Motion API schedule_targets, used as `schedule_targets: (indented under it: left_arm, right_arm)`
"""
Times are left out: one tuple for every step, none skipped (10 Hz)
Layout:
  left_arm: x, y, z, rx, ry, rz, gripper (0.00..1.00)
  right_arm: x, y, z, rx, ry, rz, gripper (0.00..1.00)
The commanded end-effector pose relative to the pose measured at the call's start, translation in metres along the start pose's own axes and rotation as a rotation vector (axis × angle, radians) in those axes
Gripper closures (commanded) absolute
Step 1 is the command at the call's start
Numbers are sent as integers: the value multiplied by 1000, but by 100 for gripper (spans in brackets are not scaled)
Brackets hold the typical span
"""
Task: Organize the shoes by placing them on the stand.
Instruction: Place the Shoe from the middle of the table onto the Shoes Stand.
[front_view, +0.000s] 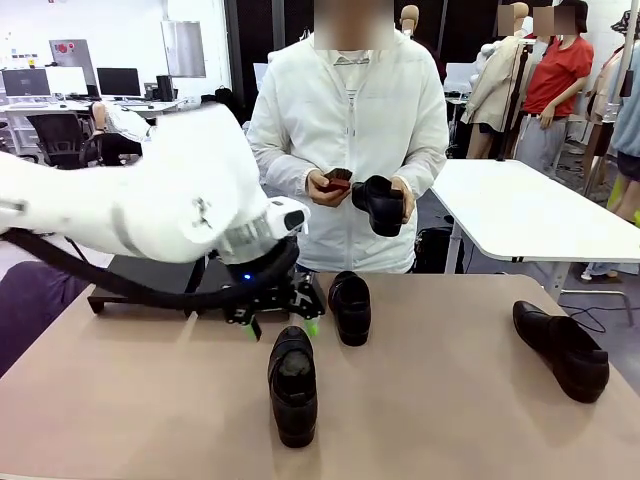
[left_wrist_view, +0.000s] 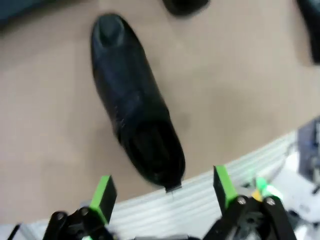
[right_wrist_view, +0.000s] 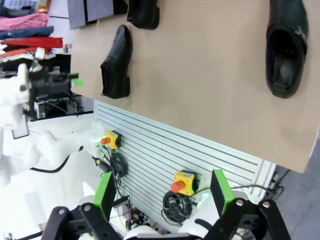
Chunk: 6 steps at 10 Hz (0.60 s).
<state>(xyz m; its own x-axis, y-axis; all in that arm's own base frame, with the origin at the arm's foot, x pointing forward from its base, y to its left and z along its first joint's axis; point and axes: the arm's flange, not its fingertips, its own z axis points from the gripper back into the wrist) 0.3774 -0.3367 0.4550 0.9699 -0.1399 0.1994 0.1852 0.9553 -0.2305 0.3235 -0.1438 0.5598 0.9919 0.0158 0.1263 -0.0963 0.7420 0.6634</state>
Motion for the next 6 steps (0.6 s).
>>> schedule_targets:
  left_arm:
    - [26, -12, -28, 26, -65, 30, 0]
    - [31, -12, -44, 33, -36, 40, 0]
    - [34, -11, -56, 13, 9, 63, 0]
    - [35, -13, -67, 11, 64, 89, 0]
    - [34, -16, -75, -2, 106, 113, 0]
    - [30, -19, -82, -12, 149, 145, 0]
  right_arm:
    - [-4, -3, 1, -4, 9, 27, 0]
    - [-4, -3, 1, -4, 9, 27, 0]
    - [-4, -3, 1, -4, 9, 27, 0]
    - [-4, -3, 1, -4, 9, 27, 0]
    - [-4, -3, 1, -4, 9, 27, 0]
    - [-4, -3, 1, -4, 9, 27, 0]
